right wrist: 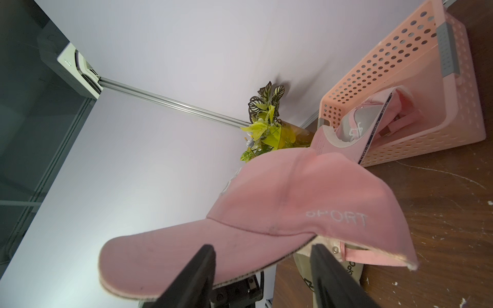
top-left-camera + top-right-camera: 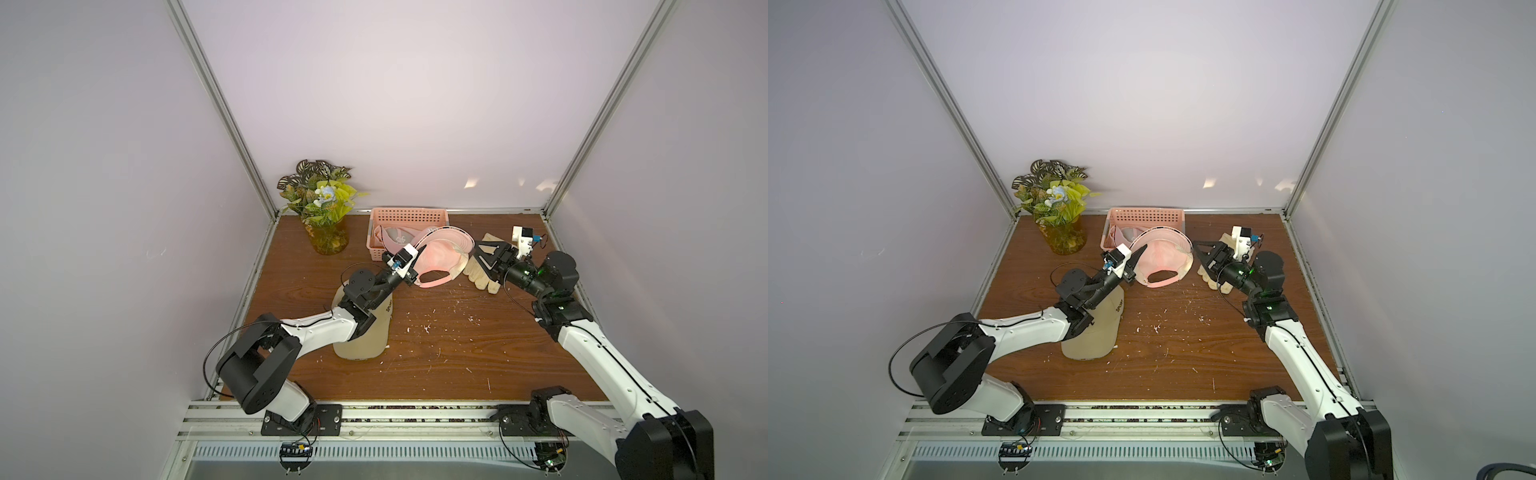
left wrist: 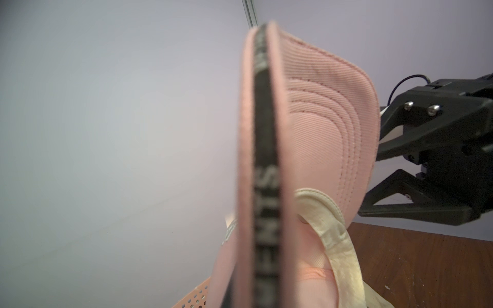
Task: Turn the baseball cap inside out
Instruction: Turn over the baseball cap.
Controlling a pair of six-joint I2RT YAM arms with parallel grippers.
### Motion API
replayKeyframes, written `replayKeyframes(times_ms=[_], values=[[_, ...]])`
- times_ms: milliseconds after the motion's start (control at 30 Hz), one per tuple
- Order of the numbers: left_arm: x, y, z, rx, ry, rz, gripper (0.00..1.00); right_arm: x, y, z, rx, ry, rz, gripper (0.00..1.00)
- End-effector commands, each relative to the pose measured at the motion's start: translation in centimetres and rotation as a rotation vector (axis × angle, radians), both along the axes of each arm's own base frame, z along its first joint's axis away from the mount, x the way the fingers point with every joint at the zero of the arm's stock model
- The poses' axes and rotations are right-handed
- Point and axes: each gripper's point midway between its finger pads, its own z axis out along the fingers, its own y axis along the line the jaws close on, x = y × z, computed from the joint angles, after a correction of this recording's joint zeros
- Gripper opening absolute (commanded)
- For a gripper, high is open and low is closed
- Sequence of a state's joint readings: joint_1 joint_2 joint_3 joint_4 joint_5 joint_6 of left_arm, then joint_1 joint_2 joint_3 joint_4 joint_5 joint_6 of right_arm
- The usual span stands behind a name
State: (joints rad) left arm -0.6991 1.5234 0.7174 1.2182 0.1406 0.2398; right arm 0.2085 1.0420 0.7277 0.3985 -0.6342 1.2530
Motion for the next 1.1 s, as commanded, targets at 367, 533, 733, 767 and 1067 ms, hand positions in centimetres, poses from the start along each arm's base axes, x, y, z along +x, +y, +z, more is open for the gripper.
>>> replayKeyframes(times_ms=[367,533,733,767,1067], values=[[0.3,1.6,4.3,-0.158,-0.072,0.052,0.01,0.2,-1.9,1.4,-0.191,-0.153,-0.145,0.65],[0.4,2.0,3.5,-0.134,0.075,0.024,0.01,0.2,-5.8,3.4,-0.459,-0.362,-0.367,0.63],[0.1,1.9,2.2,-0.093,0.250,-0.009,0.01,-2.9,-2.7,6.1,-0.612,-0.787,-0.194,0.60],[0.1,1.7,2.2,-0.089,0.273,-0.018,0.01,-3.5,-2.1,6.3,-0.620,-0.845,-0.160,0.61],[-1.3,-0.4,1.9,-0.042,0.380,-0.167,0.01,-5.5,1.0,6.2,-0.707,-1.070,0.031,0.64]])
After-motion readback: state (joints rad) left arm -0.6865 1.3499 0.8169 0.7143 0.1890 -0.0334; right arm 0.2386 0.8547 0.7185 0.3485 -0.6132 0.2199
